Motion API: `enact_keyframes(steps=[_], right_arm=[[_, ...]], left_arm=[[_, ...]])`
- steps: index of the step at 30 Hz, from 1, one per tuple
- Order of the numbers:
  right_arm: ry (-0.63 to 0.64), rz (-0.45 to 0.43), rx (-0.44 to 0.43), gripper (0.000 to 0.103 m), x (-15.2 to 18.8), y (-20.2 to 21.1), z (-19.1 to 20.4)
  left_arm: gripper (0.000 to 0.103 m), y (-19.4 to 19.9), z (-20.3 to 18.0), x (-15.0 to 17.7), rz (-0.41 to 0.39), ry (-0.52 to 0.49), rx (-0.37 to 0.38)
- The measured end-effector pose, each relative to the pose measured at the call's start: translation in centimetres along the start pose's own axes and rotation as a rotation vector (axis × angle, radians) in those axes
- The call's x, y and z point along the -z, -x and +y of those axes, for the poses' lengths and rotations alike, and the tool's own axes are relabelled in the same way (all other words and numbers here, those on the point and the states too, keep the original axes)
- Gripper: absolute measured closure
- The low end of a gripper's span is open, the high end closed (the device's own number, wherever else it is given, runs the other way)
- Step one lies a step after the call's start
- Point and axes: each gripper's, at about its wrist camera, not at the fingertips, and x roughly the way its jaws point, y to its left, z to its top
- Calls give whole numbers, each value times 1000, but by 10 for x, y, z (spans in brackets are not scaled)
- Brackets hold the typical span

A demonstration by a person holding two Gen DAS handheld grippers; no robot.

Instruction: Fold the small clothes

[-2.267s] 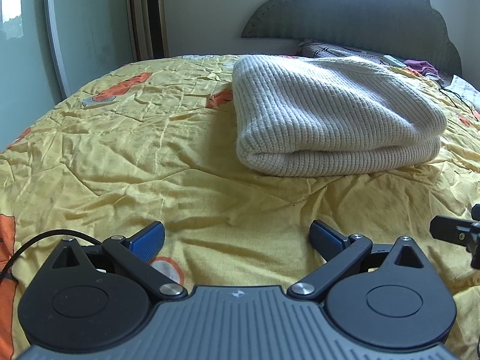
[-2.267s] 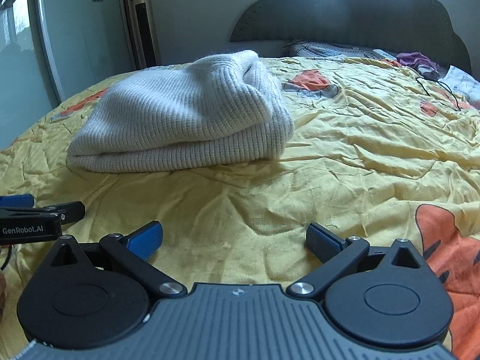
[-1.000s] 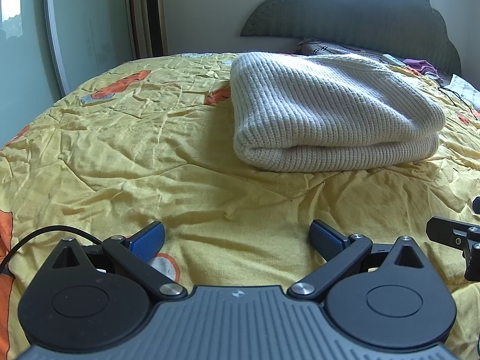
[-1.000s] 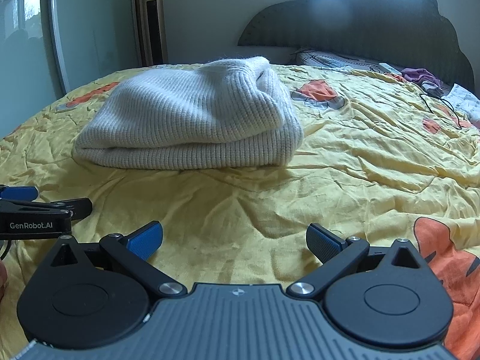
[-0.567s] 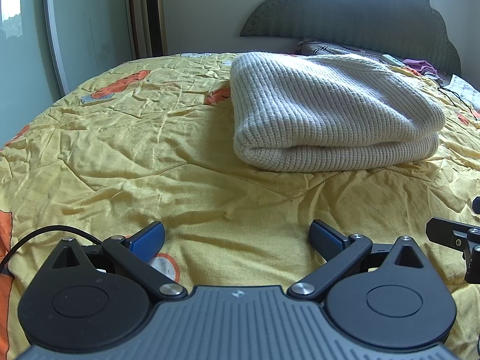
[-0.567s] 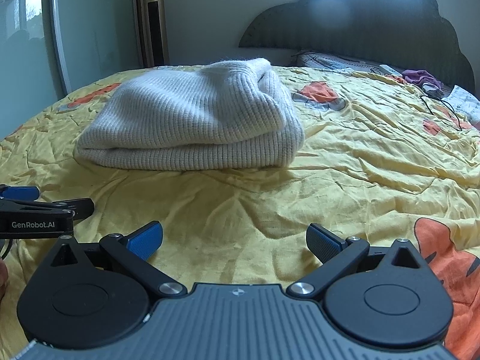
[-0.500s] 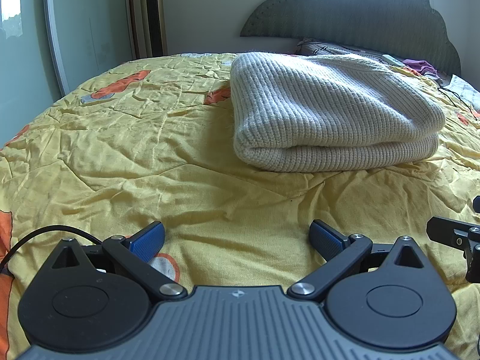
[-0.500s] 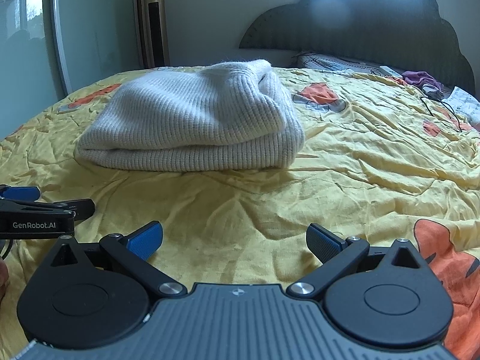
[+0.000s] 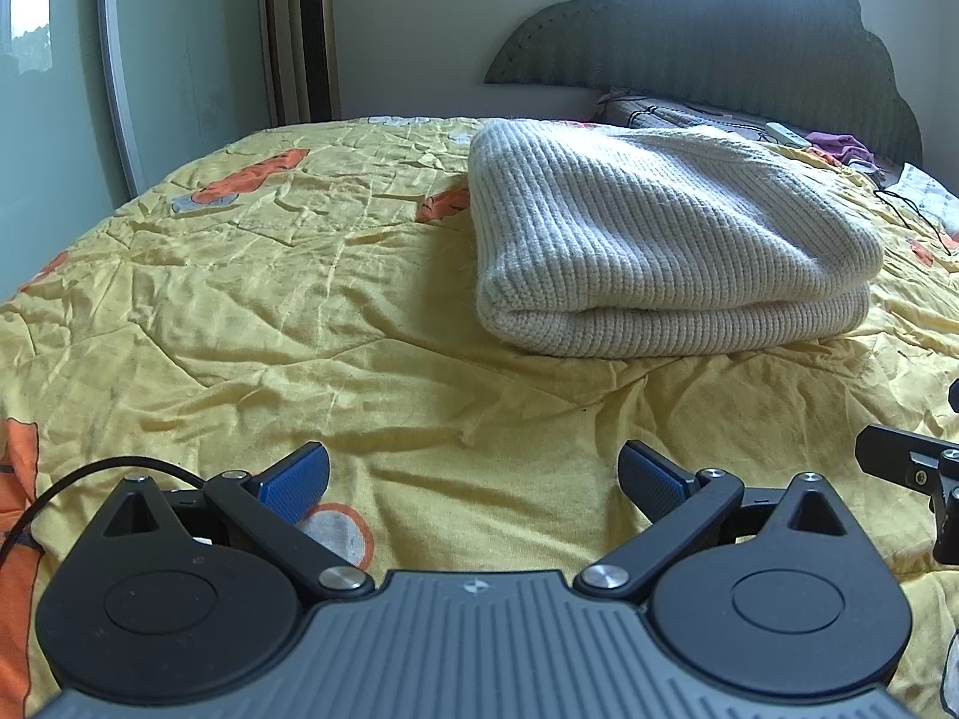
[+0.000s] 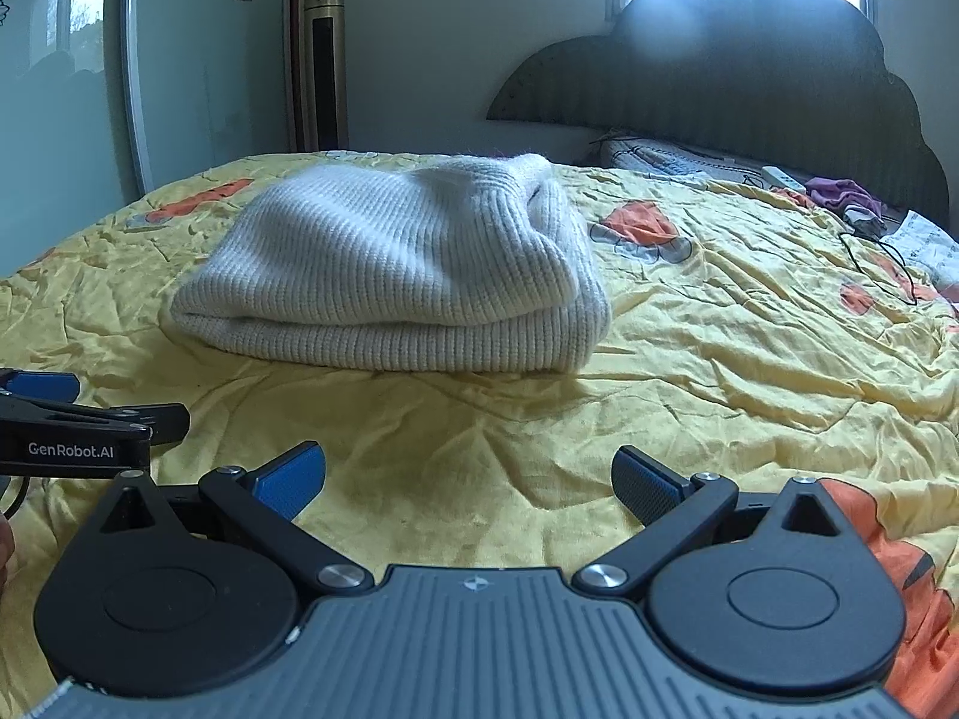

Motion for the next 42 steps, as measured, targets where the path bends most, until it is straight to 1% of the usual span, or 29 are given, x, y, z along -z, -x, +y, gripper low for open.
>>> enact_keyframes(steps=[15,42], right_arm=[[9,2,-4,0,1,1,2],[-5,0,-14,0,2,-3,2]], left_arm=[[0,3,-4,0,-3,-28,0],[0,-1,-1,1,4,-24,11]])
